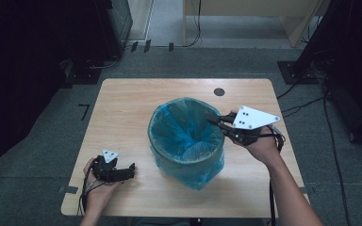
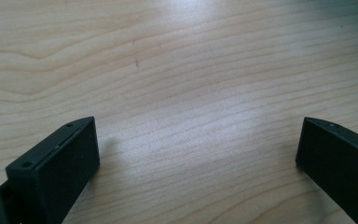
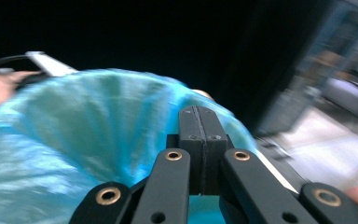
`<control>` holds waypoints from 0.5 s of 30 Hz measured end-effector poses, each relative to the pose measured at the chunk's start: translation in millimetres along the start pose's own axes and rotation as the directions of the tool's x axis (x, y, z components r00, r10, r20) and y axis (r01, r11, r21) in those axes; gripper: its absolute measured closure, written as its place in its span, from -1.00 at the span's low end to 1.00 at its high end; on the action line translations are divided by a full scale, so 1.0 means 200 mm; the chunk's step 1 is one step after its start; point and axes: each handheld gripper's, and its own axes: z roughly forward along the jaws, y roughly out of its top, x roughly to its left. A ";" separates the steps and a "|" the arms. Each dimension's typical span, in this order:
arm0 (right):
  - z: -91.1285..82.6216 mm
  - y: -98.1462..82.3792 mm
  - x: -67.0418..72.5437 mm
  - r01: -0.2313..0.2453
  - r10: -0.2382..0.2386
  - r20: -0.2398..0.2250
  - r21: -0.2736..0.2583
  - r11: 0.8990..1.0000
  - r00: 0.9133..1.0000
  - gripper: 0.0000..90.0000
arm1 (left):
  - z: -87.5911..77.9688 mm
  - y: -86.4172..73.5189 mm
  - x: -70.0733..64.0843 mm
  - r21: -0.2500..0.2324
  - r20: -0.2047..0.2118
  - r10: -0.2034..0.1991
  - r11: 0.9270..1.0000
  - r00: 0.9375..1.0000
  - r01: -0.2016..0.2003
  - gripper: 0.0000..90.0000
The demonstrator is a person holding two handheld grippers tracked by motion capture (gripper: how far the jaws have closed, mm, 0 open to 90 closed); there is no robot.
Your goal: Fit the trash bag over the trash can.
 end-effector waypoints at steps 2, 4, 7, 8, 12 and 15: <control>0.04 0.04 0.00 0.045 -0.044 -0.078 0.011 0.999 0.996 1.00 | 0.00 0.00 0.00 -0.002 0.000 0.003 1.000 1.000 -0.003 -1.00; 0.08 0.07 0.02 0.084 -0.081 -0.123 0.022 0.996 0.989 1.00 | 0.01 0.00 0.00 -0.015 0.003 0.003 1.000 1.000 -0.003 -1.00; 0.14 0.13 0.05 0.141 -0.131 -0.205 0.039 0.989 0.970 1.00 | 0.01 -0.01 0.01 -0.034 0.006 0.005 0.999 1.000 -0.005 -1.00; 0.16 0.15 0.06 0.156 -0.141 -0.239 0.044 0.987 0.961 1.00 | 0.01 -0.01 0.01 -0.034 0.006 0.005 0.999 1.000 -0.005 -1.00; 0.25 0.20 0.10 0.231 -0.184 -0.350 0.097 0.968 0.919 1.00 | 0.01 -0.01 0.01 -0.034 0.005 0.005 0.999 1.000 -0.005 -1.00; 0.31 0.22 0.13 0.268 -0.191 -0.422 0.130 0.955 0.886 1.00 | 0.01 -0.01 0.01 -0.034 0.005 0.005 0.999 1.000 -0.005 -1.00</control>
